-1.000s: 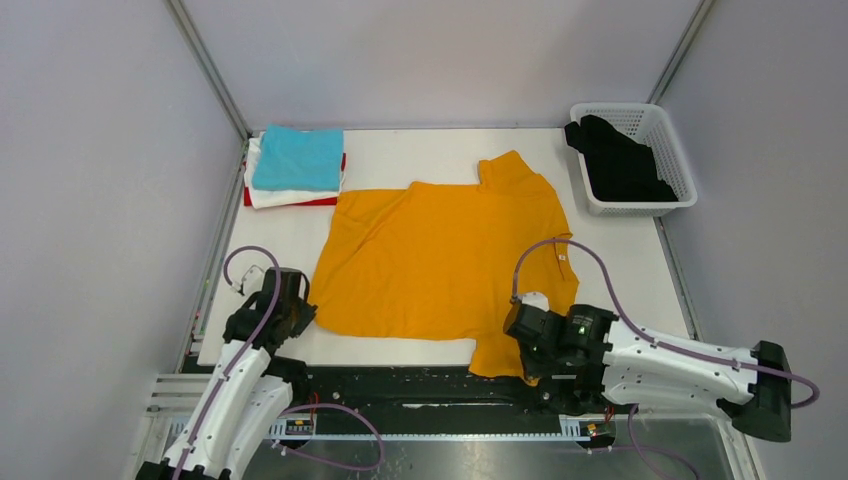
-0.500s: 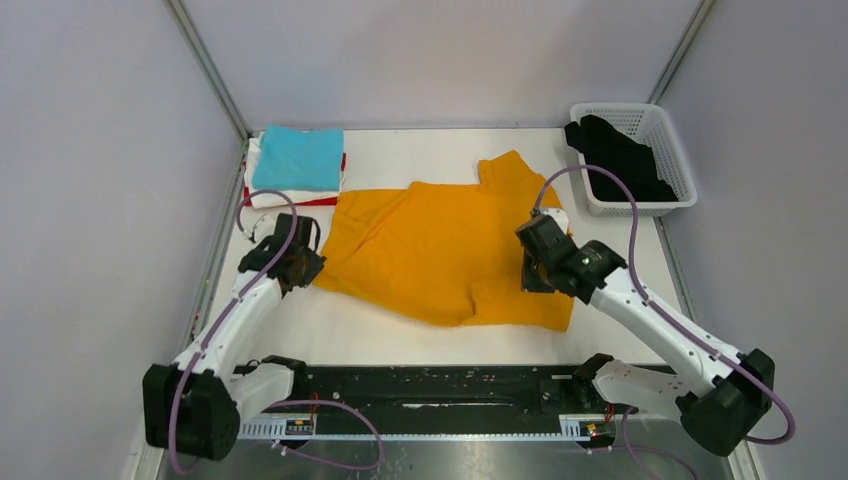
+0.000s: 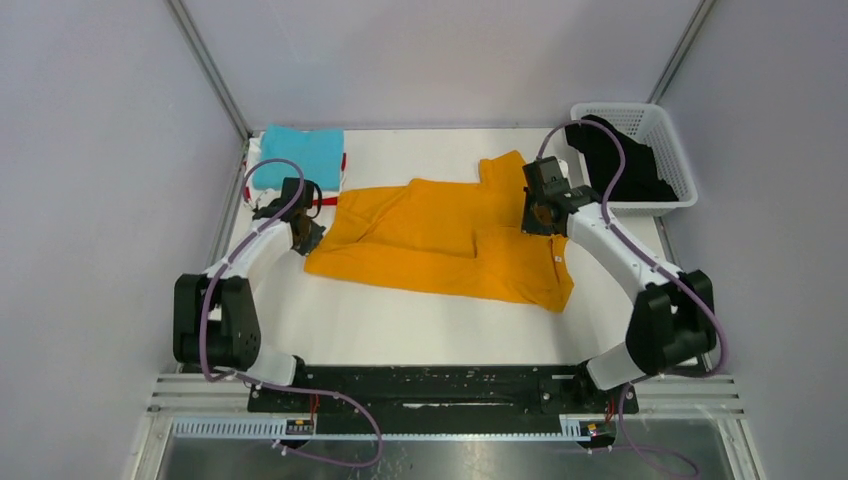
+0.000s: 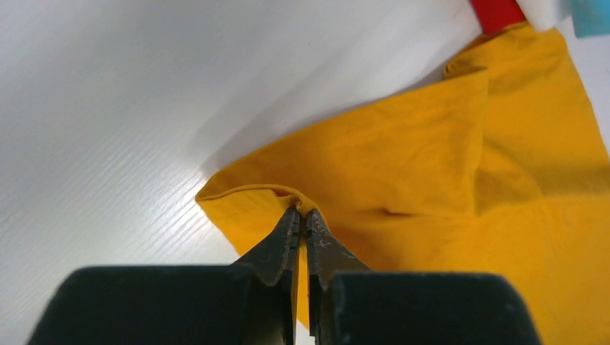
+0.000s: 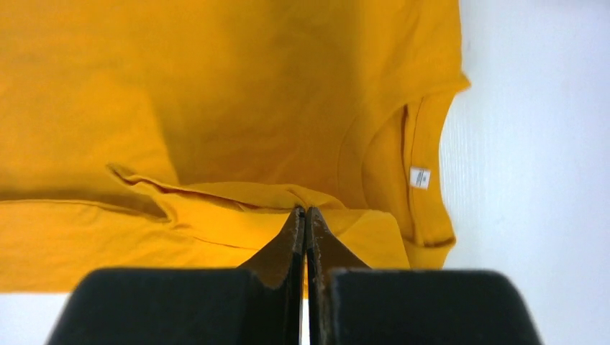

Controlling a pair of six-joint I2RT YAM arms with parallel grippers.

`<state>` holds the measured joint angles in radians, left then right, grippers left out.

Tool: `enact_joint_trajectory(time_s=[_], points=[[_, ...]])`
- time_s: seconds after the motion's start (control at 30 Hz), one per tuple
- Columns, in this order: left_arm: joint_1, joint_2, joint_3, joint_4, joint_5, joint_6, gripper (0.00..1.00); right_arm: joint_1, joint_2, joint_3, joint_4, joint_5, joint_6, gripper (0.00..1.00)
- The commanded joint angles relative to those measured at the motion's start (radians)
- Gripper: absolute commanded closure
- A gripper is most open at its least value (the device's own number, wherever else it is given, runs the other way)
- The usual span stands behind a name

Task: Fold and stack the t-shirts
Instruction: Fold the flattened tshirt in 1/3 of the way, then grab the side of the flattened tshirt furthest away from the robot with both arms

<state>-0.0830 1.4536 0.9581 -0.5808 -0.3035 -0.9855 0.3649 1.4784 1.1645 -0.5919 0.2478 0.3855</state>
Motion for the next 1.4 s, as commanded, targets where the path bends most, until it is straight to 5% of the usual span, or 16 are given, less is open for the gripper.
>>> enact_joint_trajectory(time_s=[0.0, 0.07, 0.17, 0.2, 0.33, 0.37, 0.63, 0.83, 1.37], points=[[0.033, 0.139, 0.126, 0.051, 0.004, 0.033, 0.98, -0.043, 0.168, 0.141, 0.118, -0.022, -0.107, 0.94], [0.042, 0.186, 0.158, 0.047, 0.026, 0.044, 0.73, -0.048, 0.252, 0.214, 0.142, -0.012, -0.142, 0.86], [0.046, 0.209, 0.198, 0.018, 0.041, 0.057, 0.10, -0.049, 0.339, 0.333, 0.089, 0.027, -0.150, 0.48], [0.046, 0.200, 0.201, 0.010, 0.045, 0.060, 0.02, -0.049, 0.345, 0.359, 0.060, 0.031, -0.137, 0.42], [0.045, 0.113, 0.155, 0.024, 0.105, 0.079, 0.01, -0.047, 0.244, 0.277, 0.044, -0.052, -0.063, 0.03], [0.043, 0.091, 0.137, 0.035, 0.132, 0.084, 0.01, -0.043, 0.206, 0.226, 0.059, -0.102, -0.047, 0.01], [-0.024, 0.138, 0.025, 0.214, 0.345, 0.083, 0.01, 0.014, 0.142, -0.073, 0.204, -0.376, 0.102, 0.01], [-0.035, 0.205, -0.048, 0.239, 0.398, 0.089, 0.01, 0.025, 0.165, -0.189, 0.186, -0.326, 0.164, 0.01], [-0.094, -0.301, -0.459, 0.046, 0.336, 0.052, 0.01, 0.025, -0.252, -0.614, -0.021, -0.413, 0.188, 0.00]])
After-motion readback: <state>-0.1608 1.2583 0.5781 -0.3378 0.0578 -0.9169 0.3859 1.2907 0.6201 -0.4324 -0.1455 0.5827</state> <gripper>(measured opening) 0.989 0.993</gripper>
